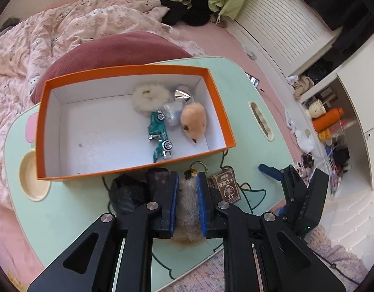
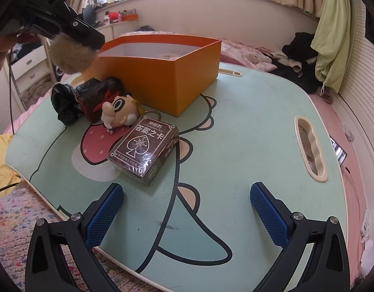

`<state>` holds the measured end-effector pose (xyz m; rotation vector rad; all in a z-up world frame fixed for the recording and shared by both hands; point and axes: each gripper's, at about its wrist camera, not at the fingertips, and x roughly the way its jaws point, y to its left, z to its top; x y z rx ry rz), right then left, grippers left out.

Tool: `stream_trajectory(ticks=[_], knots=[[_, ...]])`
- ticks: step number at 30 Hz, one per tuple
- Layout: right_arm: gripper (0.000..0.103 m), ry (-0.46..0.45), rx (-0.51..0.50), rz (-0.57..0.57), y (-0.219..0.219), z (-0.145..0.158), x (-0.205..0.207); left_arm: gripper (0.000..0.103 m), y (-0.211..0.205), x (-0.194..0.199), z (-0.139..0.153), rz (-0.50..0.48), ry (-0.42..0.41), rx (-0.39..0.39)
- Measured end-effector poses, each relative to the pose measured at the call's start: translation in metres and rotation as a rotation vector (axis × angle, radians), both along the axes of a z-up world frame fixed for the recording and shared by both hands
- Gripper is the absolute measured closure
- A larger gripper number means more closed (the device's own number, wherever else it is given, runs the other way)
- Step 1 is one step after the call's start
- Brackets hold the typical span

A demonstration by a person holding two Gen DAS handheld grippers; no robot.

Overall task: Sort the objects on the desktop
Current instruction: 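Lift the beige pompom out and set it on the desk, open left tool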

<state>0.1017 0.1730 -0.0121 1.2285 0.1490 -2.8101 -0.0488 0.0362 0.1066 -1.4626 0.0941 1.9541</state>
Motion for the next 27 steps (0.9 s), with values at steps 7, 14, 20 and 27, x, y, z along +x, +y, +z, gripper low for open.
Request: stream_trajectory(ticks=[7,14,20,27], knots=[[0.0,0.0,0.0,-0.002,0.0,0.0,0.0,0.041,-0.004,0.005,0.009,0.048,0.111,0.052],[0.0,0.0,-0.001,-0.003,0.001,0.0,0.0,0.031,-0.047,0.051,0.004,0.081,0.209,0.113],[0.0,0.0,-0.001,-0.005,0.001,0.0,0.0,0.031,-0.036,0.13,-0.03,-0.163,0.232,0.103],[0.0,0.001,-0.002,-0.007,0.001,0.0,0.0,0.031,-0.012,0.132,-0.08,-0.103,0.259,-0.078]])
